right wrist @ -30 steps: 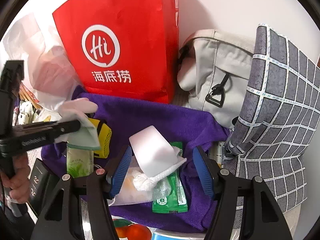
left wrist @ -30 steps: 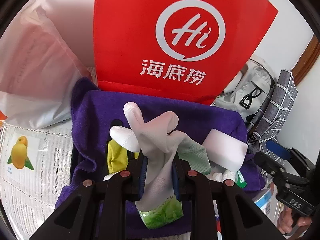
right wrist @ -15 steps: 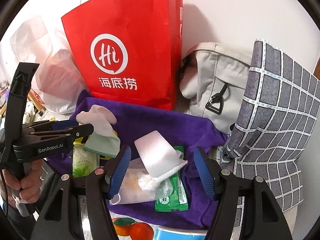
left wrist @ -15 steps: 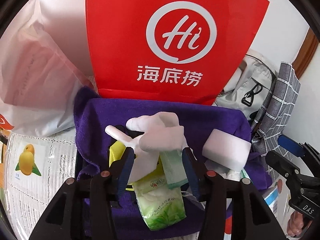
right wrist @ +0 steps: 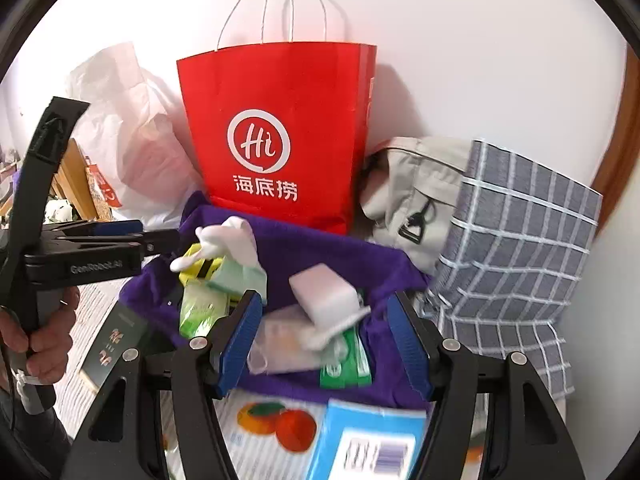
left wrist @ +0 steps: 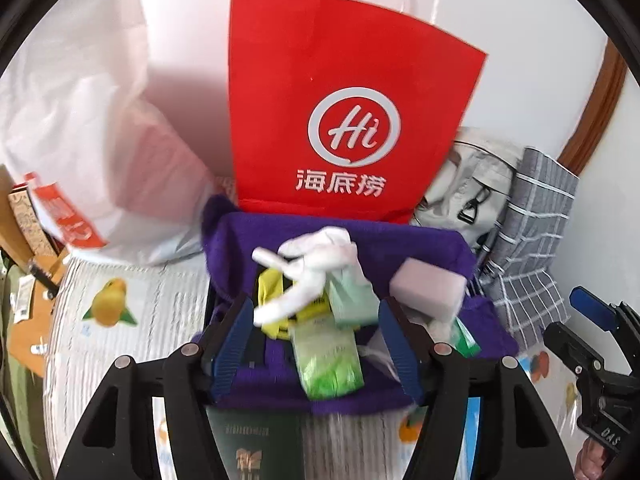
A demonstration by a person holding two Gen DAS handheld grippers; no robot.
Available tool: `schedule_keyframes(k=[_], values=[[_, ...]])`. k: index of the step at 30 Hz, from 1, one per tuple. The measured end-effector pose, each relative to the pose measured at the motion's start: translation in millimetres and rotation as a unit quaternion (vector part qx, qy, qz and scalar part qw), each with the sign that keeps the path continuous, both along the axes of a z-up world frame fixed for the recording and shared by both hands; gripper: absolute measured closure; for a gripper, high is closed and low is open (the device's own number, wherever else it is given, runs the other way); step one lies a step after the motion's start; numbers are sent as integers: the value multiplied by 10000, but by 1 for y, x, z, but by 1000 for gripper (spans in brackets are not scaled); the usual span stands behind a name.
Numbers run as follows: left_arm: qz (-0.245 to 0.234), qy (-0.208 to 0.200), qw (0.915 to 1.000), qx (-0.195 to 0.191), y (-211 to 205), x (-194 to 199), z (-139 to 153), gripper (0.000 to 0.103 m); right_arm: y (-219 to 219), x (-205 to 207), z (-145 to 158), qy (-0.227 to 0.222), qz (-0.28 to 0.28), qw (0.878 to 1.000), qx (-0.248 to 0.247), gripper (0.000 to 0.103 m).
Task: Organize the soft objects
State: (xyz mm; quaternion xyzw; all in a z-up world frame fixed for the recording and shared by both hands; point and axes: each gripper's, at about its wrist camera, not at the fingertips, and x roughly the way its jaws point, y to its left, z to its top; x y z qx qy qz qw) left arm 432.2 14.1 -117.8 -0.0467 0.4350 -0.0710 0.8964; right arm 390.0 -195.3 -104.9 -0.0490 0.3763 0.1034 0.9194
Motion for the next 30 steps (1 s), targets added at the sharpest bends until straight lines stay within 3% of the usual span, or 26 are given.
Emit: schedule_keyframes(k=[5,10,12,18,24,30], values=[[37,-94,9999,-42,10,-46,15,36,-9,-48,15,-129,-189,9992,338,38],[51,-204,9996,-170,18,-98,36,30,-11,-104,27,-234,-264,9987,355,26],[38,-294,9995,-145,19,-120,44,25,-12,-126,31,-358,-337,9985,261,14],[43,-592,9982,4,12,-193,61,19,-23,-184,35,-386,-499,9966,532,4],[71,-883,9959,199,-1,-256,73,4,-31,-237,35,-564,-801,9947,314,0],[2,-989,9950,119,-10,-304,78,3,-43,-288,39,-624,-879,9924,599,0]])
